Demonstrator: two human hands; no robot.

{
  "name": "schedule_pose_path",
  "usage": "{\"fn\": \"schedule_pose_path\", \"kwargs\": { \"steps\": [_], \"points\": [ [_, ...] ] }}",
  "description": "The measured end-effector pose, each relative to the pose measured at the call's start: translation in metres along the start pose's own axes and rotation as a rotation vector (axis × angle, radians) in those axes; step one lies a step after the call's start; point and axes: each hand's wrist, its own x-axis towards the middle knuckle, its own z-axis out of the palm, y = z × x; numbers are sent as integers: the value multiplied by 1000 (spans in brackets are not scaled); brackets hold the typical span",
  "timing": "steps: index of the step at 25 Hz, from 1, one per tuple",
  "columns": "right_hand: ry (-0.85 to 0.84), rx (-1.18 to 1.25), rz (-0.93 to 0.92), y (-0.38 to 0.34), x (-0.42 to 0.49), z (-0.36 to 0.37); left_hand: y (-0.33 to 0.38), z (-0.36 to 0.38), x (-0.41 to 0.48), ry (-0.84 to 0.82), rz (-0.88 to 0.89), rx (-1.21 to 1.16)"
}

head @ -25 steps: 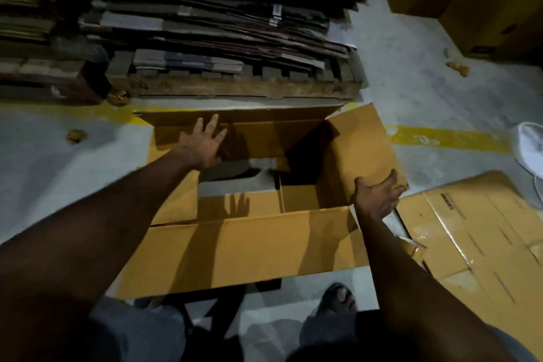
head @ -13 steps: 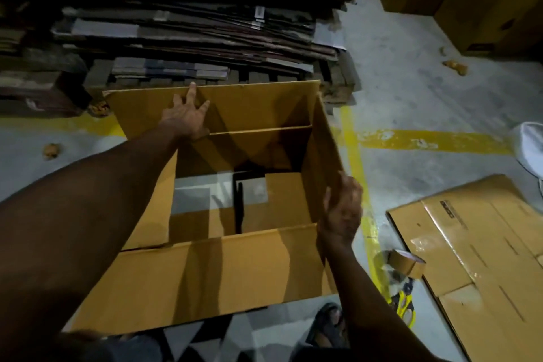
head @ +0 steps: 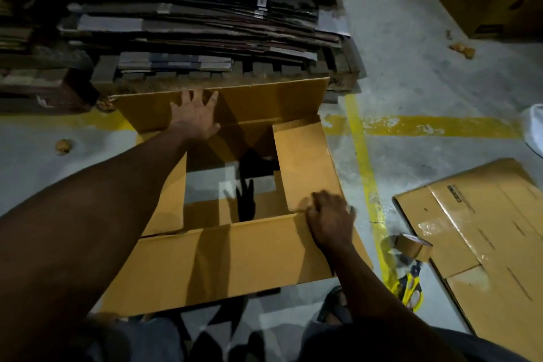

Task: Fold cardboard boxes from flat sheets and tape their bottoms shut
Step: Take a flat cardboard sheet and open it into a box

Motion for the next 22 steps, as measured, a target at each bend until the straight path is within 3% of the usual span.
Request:
{"fn": "schedule_pose_path", "kwargs": {
  "steps": [1,4,8,10,12,14,16,18,20,22],
  "points": [
    [53,31,206,2,-2,-7,-1,0,-3,-15,5,-8],
    [-129,302,613,22,-6,-29,3,-2,-21,-60,21,-42],
    [-228,770,706,37,-11,-64,5,1,-52,-93,50,-78],
    [-181,1178,833,36,2,-85,7,5,-65,-126,64,-66],
    [-106,1548,843,31,9,-102,7,15,-70,-167,77,-77],
    [9,1687,734,21,16,-106,6,20,-74,-232,101,-83],
    [38,1455,504,2,15,-99,5,29,-80,-301,100,-117],
    [41,964,205,-12,17,-80,9,45,-90,-337,136,-95],
    [-109,551,-72,-18,24,-51,14,63,-101,-343,135,-54],
    [-316,183,-150,-21,32,-26,15,86,-104,-371,109,-44]
  ]
}}
